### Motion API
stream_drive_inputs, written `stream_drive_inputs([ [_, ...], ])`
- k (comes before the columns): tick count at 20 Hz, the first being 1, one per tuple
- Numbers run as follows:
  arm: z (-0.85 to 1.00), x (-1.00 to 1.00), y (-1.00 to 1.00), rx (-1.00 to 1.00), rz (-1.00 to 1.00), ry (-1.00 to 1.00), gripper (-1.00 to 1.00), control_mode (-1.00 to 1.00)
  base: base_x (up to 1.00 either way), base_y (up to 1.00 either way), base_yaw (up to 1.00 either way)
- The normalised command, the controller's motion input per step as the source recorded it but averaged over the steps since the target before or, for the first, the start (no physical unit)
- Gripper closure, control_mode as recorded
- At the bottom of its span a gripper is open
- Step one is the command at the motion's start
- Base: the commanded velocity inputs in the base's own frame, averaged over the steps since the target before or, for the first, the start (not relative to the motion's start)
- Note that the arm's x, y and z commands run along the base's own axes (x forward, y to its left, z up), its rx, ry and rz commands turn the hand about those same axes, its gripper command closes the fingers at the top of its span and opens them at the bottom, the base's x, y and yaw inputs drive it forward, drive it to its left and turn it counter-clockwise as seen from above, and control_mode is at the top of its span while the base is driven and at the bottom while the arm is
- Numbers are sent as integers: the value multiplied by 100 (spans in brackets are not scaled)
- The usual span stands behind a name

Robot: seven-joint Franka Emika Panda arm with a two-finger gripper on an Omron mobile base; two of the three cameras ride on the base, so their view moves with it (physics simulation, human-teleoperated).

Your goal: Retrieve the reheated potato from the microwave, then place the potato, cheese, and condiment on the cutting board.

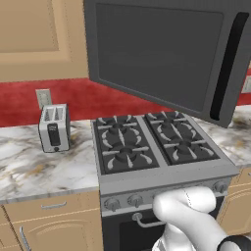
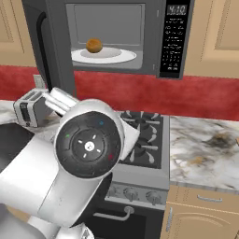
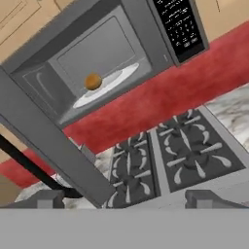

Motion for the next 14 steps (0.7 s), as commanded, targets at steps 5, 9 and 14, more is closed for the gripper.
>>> stream_drive_inputs([
  [5, -40, 72, 0, 27, 14, 0, -100, -100, 0, 0, 0],
  [9, -20, 88, 0, 23, 14, 0, -100, -100, 0, 0, 0],
  [14, -9, 95, 0, 21, 13, 0, -100, -100, 0, 0, 0],
])
